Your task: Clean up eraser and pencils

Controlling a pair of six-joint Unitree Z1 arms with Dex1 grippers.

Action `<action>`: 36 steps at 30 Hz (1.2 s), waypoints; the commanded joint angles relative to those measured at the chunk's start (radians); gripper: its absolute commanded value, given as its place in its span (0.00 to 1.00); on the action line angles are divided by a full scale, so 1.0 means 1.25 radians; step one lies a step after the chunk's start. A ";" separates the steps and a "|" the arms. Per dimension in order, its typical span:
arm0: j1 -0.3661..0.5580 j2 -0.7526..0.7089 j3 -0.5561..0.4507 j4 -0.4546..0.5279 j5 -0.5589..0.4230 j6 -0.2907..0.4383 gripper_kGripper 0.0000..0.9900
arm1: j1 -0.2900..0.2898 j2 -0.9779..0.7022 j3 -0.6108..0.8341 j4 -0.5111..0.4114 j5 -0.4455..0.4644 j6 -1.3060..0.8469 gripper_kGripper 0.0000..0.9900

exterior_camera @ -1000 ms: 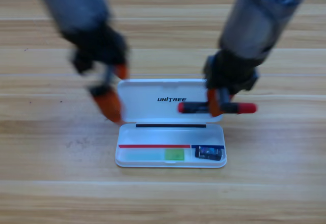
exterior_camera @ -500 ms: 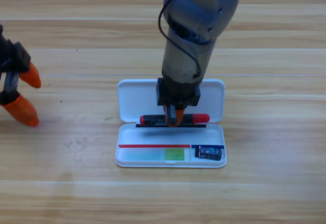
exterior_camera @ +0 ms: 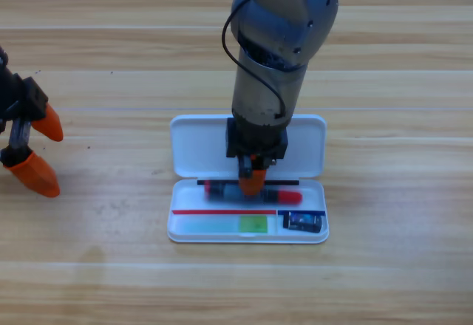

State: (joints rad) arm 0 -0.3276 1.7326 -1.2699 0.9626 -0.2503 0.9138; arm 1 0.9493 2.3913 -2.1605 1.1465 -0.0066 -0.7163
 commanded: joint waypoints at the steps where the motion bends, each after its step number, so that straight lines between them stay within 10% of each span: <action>1: 0.014 -0.003 0.017 -0.007 -0.011 0.008 1.00 | 0.025 0.037 0.003 0.022 -0.013 0.016 0.52; 6: 0.013 -0.003 0.018 -0.007 -0.011 0.004 1.00 | 0.032 -0.028 0.039 0.022 0.009 0.031 0.81; 11: 0.013 -0.001 0.007 -0.023 -0.015 0.002 1.00 | 0.033 -0.233 0.158 0.006 0.143 0.029 0.90; 16: 0.024 0.028 -0.065 -0.036 -0.030 -0.001 0.92 | 0.020 -0.540 0.511 -0.259 0.241 0.080 0.95; 21: 0.055 0.093 -0.172 -0.034 -0.062 0.022 0.64 | -0.016 -0.690 0.646 -0.291 0.337 0.120 0.97; 26: 0.087 0.183 -0.269 -0.037 -0.158 0.075 0.00 | -0.031 -0.732 0.694 -0.291 0.350 0.140 0.98; 36: 0.117 0.439 -0.506 0.028 -0.366 0.047 0.00 | -0.031 -0.740 0.696 -0.291 0.359 0.153 0.98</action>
State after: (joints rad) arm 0 -0.2129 2.0770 -1.7582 0.9180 -0.6656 0.9862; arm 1 0.9409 1.4940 -1.3031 0.7924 0.4241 -0.5329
